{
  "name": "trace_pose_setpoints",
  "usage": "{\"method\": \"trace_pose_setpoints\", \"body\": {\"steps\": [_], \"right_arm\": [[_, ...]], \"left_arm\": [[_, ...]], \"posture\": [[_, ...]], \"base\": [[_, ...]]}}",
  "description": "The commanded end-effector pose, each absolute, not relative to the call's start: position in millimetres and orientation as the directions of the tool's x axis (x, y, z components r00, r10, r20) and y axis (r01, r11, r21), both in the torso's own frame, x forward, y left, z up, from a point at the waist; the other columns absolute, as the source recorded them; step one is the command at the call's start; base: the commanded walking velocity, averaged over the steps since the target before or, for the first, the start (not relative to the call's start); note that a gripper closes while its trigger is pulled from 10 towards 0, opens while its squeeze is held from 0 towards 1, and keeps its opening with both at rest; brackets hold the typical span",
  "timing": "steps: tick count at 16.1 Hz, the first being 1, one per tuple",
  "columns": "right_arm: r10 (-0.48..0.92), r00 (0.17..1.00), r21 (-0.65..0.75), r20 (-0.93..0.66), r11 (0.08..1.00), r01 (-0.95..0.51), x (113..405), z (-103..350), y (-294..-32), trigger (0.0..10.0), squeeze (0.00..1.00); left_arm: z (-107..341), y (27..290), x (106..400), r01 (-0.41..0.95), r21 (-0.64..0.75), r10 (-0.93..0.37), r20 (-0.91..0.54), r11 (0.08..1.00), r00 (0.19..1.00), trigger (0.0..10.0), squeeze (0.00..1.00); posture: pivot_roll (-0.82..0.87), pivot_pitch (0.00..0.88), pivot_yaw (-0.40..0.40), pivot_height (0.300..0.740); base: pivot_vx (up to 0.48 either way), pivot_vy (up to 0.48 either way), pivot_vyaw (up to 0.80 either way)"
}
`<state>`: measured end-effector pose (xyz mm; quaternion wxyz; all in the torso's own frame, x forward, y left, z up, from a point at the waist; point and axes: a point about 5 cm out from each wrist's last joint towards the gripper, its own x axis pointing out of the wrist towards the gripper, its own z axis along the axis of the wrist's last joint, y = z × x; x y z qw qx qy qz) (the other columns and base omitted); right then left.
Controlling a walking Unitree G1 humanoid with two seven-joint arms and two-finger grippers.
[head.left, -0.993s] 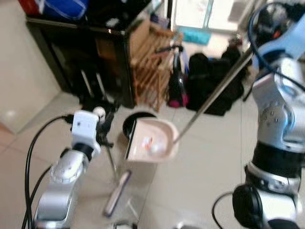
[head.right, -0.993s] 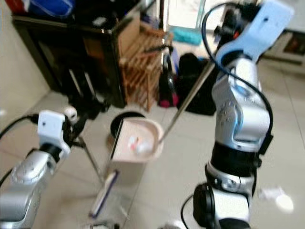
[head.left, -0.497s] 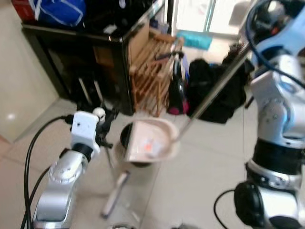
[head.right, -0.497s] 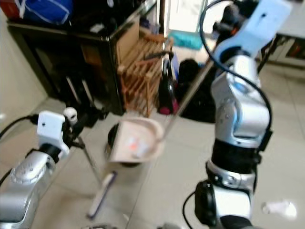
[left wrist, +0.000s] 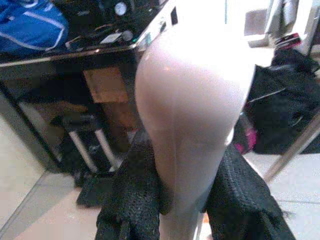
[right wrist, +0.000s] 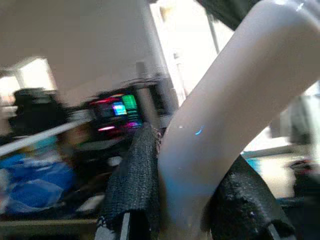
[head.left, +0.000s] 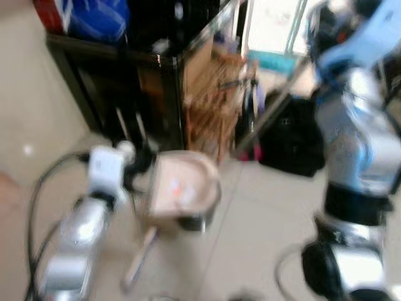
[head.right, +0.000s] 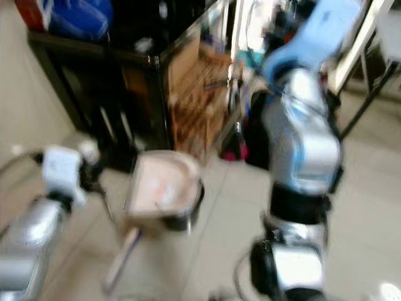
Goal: Sweep floor
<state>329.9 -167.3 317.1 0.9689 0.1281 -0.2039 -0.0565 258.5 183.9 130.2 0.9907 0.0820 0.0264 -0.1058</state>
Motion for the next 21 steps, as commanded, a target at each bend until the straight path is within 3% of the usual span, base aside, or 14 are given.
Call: {"method": "trace_pose_setpoints", "body": {"steps": [1, 10, 21], "right_arm": [[-0.141, 0.890, 0.263, 0.434, 0.964, 0.024, 325.5, 328.2, -160.8, 10.0, 0.00], [-0.206, 0.877, 0.301, 0.433, 0.951, 0.075, 323.0, 322.9, -172.4, 10.0, 0.00], [-0.145, 0.843, 0.240, 0.517, 0.971, 0.020, 324.9, 317.8, -155.5, 10.0, 0.00]], "left_arm": [[139.0, 185.7, 260.2, 0.209, 0.172, -0.207, -0.030, 0.963, 0.978, 10.0, 0.00], [134.5, 183.6, 262.4, 0.225, 0.162, -0.222, -0.039, 0.961, 0.974, 10.0, 0.00], [116.2, 187.3, 254.8, 0.196, 0.163, -0.184, -0.089, 0.967, 0.979, 10.0, 0.00]], "posture": [[0.02, 0.032, 0.005, 0.740], [0.02, 0.029, 0.016, 0.740], [0.03, 0.022, 0.014, 0.740]], "base": [[0.420, 0.000, 0.00], [0.418, 0.000, 0.00], [0.000, 0.000, 0.00]]}}
